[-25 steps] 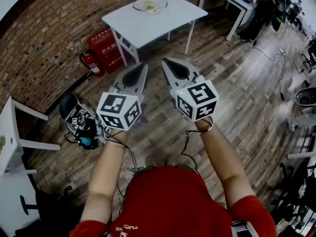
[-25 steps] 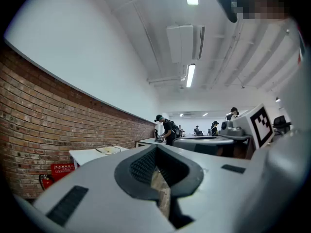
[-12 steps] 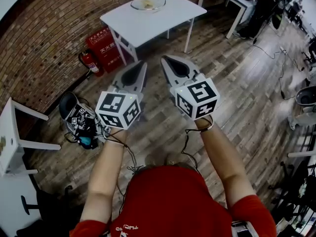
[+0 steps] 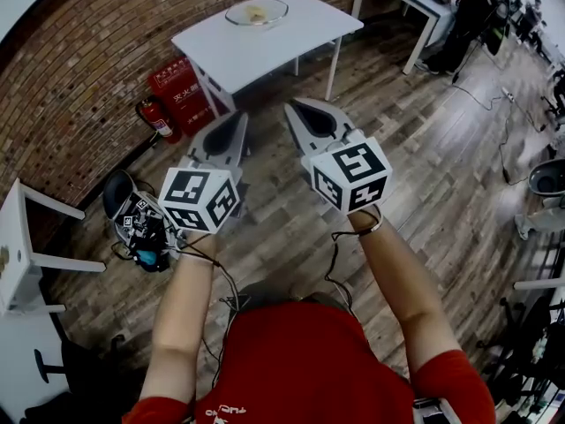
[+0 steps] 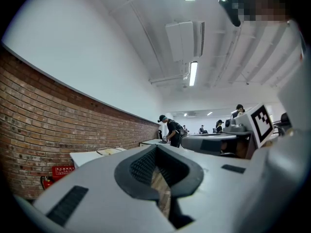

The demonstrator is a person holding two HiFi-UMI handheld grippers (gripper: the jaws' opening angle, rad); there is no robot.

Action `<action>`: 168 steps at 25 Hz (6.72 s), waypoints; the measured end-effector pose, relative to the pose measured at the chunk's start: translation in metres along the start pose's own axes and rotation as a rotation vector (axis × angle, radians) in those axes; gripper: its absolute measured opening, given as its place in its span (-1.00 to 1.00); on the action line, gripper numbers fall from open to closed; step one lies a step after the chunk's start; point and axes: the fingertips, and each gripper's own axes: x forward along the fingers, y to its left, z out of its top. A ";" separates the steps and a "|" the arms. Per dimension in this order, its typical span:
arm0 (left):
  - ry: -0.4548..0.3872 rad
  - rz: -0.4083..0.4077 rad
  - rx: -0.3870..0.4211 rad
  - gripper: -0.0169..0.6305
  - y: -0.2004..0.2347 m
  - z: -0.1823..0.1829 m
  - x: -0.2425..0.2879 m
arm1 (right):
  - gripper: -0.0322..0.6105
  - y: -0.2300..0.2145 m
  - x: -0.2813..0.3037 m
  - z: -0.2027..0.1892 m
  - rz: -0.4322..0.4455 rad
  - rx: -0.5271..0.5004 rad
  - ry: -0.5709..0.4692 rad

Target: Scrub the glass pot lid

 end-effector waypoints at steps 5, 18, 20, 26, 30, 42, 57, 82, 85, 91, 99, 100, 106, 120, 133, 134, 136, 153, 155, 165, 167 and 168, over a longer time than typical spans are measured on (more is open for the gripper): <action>0.007 0.008 0.011 -0.89 -0.008 -0.004 0.023 | -0.81 -0.024 0.000 -0.003 0.005 -0.004 -0.004; -0.001 0.013 0.016 -0.89 0.051 -0.014 0.107 | -0.81 -0.092 0.071 -0.013 -0.015 -0.002 -0.021; -0.005 0.012 0.019 -0.89 0.067 -0.012 0.127 | -0.81 -0.105 0.091 -0.012 -0.017 -0.007 -0.023; -0.020 0.001 0.044 -0.89 0.117 -0.001 0.187 | -0.81 -0.150 0.155 -0.009 -0.030 -0.014 -0.025; -0.024 -0.011 0.039 -0.89 0.150 0.000 0.223 | -0.80 -0.178 0.194 -0.012 -0.048 -0.014 -0.020; -0.011 -0.002 0.008 -0.89 0.214 -0.005 0.306 | -0.81 -0.246 0.276 -0.026 -0.051 -0.010 0.017; 0.001 0.147 0.015 -0.89 0.268 -0.019 0.466 | -0.80 -0.388 0.383 -0.040 0.110 -0.027 0.006; 0.072 0.480 -0.005 -0.89 0.404 -0.045 0.577 | -0.80 -0.472 0.560 -0.062 0.317 -0.094 0.038; 0.080 0.513 -0.025 -0.89 0.435 -0.054 0.586 | -0.80 -0.477 0.593 -0.069 0.324 -0.101 0.057; 0.136 0.545 -0.067 -0.89 0.486 -0.081 0.598 | -0.80 -0.475 0.649 -0.093 0.324 -0.110 0.116; 0.231 0.630 -0.162 -0.89 0.536 -0.120 0.602 | -0.80 -0.480 0.695 -0.134 0.333 -0.120 0.249; 0.246 0.636 -0.179 -0.89 0.540 -0.125 0.602 | -0.80 -0.482 0.700 -0.139 0.336 -0.118 0.267; 0.316 0.694 -0.256 -0.86 0.563 -0.156 0.601 | -0.79 -0.486 0.725 -0.176 0.366 -0.125 0.377; 0.498 0.700 -0.538 -0.41 0.593 -0.233 0.615 | -0.47 -0.502 0.762 -0.272 0.419 -0.114 0.693; 0.532 0.639 -0.623 -0.50 0.600 -0.254 0.623 | -0.53 -0.496 0.767 -0.295 0.457 -0.139 0.757; 0.525 0.636 -0.627 -0.51 0.600 -0.254 0.624 | -0.58 -0.496 0.767 -0.296 0.455 -0.142 0.761; 0.512 0.634 -0.640 -0.53 0.601 -0.254 0.623 | -0.68 -0.495 0.766 -0.296 0.451 -0.145 0.768; 0.514 0.623 -0.675 -0.56 0.596 -0.253 0.619 | -0.74 -0.444 0.834 -0.258 0.430 -0.091 0.688; 0.518 0.620 -0.674 -0.56 0.596 -0.253 0.619 | -0.74 -0.443 0.840 -0.264 0.427 -0.105 0.695; 0.518 0.611 -0.675 -0.56 0.598 -0.252 0.617 | -0.74 -0.547 0.838 -0.283 0.209 -0.170 0.761; 0.518 0.609 -0.675 -0.56 0.598 -0.252 0.618 | -0.74 -0.568 0.835 -0.282 0.170 -0.170 0.758; 0.519 0.608 -0.674 -0.56 0.598 -0.252 0.618 | -0.74 -0.576 0.834 -0.282 0.155 -0.169 0.757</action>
